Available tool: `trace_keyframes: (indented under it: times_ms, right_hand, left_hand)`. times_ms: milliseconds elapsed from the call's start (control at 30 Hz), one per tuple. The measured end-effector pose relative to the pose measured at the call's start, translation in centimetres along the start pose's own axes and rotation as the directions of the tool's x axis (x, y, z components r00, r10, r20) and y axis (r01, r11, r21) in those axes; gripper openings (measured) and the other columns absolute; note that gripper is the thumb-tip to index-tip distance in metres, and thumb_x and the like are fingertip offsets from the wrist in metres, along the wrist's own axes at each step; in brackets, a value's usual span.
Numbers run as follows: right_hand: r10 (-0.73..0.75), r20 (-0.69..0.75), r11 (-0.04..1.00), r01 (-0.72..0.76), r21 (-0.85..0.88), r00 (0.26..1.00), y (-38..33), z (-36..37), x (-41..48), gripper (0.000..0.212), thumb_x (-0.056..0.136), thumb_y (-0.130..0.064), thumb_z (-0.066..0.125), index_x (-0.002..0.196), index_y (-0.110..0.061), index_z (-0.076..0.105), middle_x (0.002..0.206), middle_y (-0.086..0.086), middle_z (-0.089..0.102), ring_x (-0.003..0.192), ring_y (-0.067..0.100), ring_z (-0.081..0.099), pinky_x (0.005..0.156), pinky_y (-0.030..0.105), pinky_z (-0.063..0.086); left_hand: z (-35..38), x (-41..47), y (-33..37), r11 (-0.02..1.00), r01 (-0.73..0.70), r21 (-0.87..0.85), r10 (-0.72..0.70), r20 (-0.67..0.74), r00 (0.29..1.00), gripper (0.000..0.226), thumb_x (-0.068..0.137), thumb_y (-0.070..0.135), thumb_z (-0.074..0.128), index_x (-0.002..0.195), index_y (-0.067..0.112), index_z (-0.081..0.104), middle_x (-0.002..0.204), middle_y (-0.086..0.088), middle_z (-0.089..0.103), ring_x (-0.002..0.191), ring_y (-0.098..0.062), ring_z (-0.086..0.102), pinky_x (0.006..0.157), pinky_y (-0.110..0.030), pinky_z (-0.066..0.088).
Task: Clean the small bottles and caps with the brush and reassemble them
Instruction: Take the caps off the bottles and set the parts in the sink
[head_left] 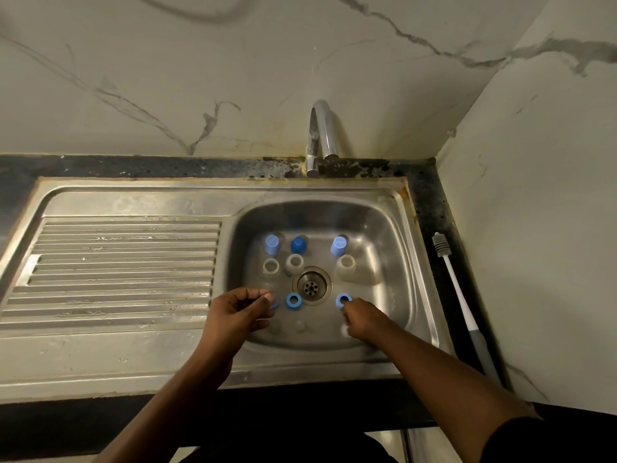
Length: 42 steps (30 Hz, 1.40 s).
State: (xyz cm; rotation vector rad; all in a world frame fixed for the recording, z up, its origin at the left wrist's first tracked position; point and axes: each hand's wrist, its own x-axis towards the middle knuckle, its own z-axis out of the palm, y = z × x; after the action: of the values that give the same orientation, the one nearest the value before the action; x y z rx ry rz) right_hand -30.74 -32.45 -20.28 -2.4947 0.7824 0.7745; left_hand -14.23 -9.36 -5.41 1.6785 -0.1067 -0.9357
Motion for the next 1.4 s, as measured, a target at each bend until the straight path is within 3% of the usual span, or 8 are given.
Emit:
trace_keyframes:
  times_ms: [167, 267, 333, 533, 733, 900, 1100, 1400]
  right_hand:
    - [0.006, 0.008, 0.999, -0.006, 0.039, 1.0, 0.0, -1.1, -0.7, 0.016, 0.083, -0.008, 0.064, 0.091, -0.016, 0.053, 0.096, 0.014, 0.064, 0.086, 0.032, 0.065, 0.072, 0.033, 0.048]
    - [0.014, -0.021, 0.996, -0.012, 0.093, 1.0, -0.1, -1.6, -0.6, 0.022, 0.077, -0.005, 0.063, 0.078, -0.021, 0.048, 0.083, 0.005, 0.059, 0.077, 0.027, 0.059, 0.065, 0.03, 0.044]
    - [0.023, -0.061, 0.988, -0.013, 0.155, 0.998, -0.2, -1.8, -0.4, 0.015, 0.075, -0.01, 0.064, 0.073, -0.02, 0.054, 0.082, 0.0, 0.064, 0.077, 0.025, 0.064, 0.068, 0.033, 0.053]
    - [0.003, -0.23, 0.952, 0.067, 0.299, 0.973, -2.4, -4.8, -1.8, 0.008, 0.079, -0.021, 0.073, 0.086, -0.024, 0.071, 0.083, -0.007, 0.07, 0.077, 0.012, 0.067, 0.074, 0.036, 0.059]
    - [-0.006, -0.322, 0.918, 0.133, 0.374, 0.947, -5.2, -7.4, -4.0, 0.008, 0.087, -0.035, 0.073, 0.091, -0.029, 0.071, 0.084, -0.011, 0.072, 0.078, 0.007, 0.068, 0.074, 0.033, 0.061]
    - [0.021, -0.34, 0.87, 0.15, 0.47, 0.94, -7.0, -9.0, -5.6, 0.016, 0.088, -0.039, 0.074, 0.101, -0.03, 0.074, 0.091, -0.013, 0.073, 0.082, 0.004, 0.068, 0.08, 0.032, 0.061]
    - [0.054, -0.362, 0.837, 0.155, 0.525, 0.931, -8.0, -9.9, -6.2, 0.014, 0.089, -0.041, 0.074, 0.1, -0.032, 0.073, 0.09, -0.016, 0.073, 0.085, 0.0, 0.068, 0.082, 0.032, 0.061]
    - [0.128, -0.388, 0.812, 0.128, 0.569, 0.913, -8.5, -10.4, -5.6, 0.016, 0.089, -0.045, 0.073, 0.101, -0.034, 0.072, 0.09, -0.019, 0.072, 0.087, -0.001, 0.069, 0.081, 0.032, 0.062]
  left_hand:
    - [0.2, 1.0, -0.1, 1.0, 0.0, 0.021, 0.0, 0.021, 1.0, 0.018, 0.096, 0.021, 0.076, 0.107, 0.006, 0.077, 0.096, -0.011, 0.081, 0.095, -0.028, 0.078, 0.086, -0.041, 0.062]
    - [0.4, 1.4, -0.3, 0.999, -0.01, 0.045, 0.008, 0.039, 0.999, 0.018, 0.097, 0.022, 0.075, 0.107, 0.008, 0.077, 0.098, -0.011, 0.08, 0.096, -0.027, 0.077, 0.086, -0.041, 0.063]
    - [0.6, 1.9, -0.5, 0.998, -0.016, 0.059, 0.014, 0.034, 0.999, 0.016, 0.097, 0.021, 0.075, 0.107, 0.009, 0.077, 0.097, -0.011, 0.08, 0.095, -0.027, 0.078, 0.085, -0.04, 0.063]
    - [1.0, 4.0, -0.5, 0.977, -0.108, 0.183, 0.12, -0.055, 0.991, 0.006, 0.097, 0.016, 0.075, 0.102, 0.016, 0.076, 0.091, -0.002, 0.08, 0.085, -0.017, 0.077, 0.073, -0.026, 0.06]
    - [1.4, 8.3, 0.9, 0.849, -0.235, 0.474, 0.303, -0.071, 0.95, 0.019, 0.098, 0.021, 0.073, 0.108, 0.032, 0.061, 0.095, 0.017, 0.064, 0.085, 0.004, 0.061, 0.07, -0.013, 0.041]
    - [1.5, 15.4, 0.7, 0.699, -0.292, 0.653, 0.34, 0.056, 0.939, 0.031, 0.1, 0.017, 0.068, 0.131, 0.021, 0.061, 0.122, 0.006, 0.061, 0.093, -0.002, 0.06, 0.071, -0.011, 0.044]
    - [2.2, 23.3, -0.7, 0.601, -0.234, 0.764, 0.214, 0.128, 0.968, 0.025, 0.092, 0.023, 0.074, 0.116, 0.025, 0.067, 0.115, -0.003, 0.067, 0.105, -0.019, 0.066, 0.1, -0.047, 0.057]
    - [3.4, 26.6, -2.1, 0.518, -0.157, 0.841, 0.115, 0.113, 0.987, 0.02, 0.101, 0.021, 0.066, 0.118, 0.01, 0.068, 0.112, -0.014, 0.068, 0.104, -0.031, 0.066, 0.089, -0.043, 0.055]
